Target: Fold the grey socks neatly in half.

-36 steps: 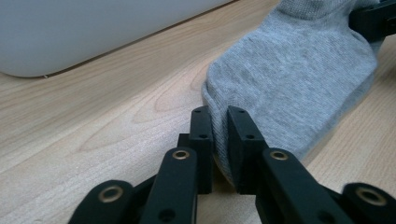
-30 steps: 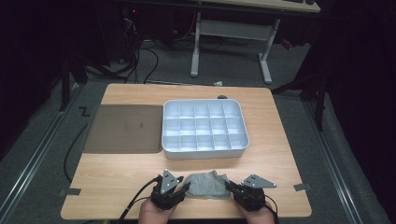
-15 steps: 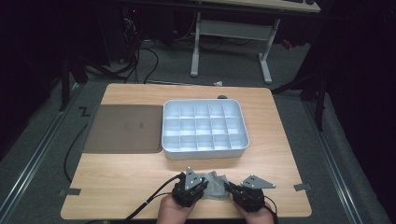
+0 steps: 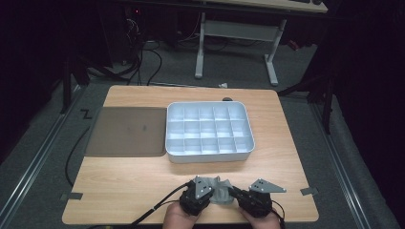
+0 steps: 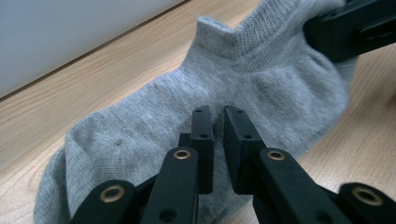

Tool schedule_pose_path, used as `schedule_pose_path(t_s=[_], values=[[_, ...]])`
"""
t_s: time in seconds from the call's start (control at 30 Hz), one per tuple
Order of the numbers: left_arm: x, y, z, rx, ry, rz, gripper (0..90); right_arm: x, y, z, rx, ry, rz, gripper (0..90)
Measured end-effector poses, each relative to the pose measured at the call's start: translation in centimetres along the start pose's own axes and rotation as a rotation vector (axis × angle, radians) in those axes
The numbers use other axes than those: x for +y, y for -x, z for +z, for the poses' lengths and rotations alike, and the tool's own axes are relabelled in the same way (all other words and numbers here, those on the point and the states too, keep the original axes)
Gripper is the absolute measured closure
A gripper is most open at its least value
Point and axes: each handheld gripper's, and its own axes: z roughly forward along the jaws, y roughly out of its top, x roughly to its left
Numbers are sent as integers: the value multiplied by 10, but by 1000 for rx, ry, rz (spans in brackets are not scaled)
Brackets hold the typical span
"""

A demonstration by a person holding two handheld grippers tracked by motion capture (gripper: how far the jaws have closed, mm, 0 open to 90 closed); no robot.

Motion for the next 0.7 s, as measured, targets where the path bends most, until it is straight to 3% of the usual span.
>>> schedule_pose_path(t_s=[0.07,0.27,0.5,0.7], values=[[0,0,0,3,1,1,826,3,-5,0,22,16,16,861],[1,3,2,1,3,-5,821,11,-22,5,21,47,-26,860],[1,2,-1,-25,26,-20,736,11,-18,4,10,55,-12,860],[2,-11,-24,-27,101,-61,706,9,-12,2,-1,54,-7,859]])
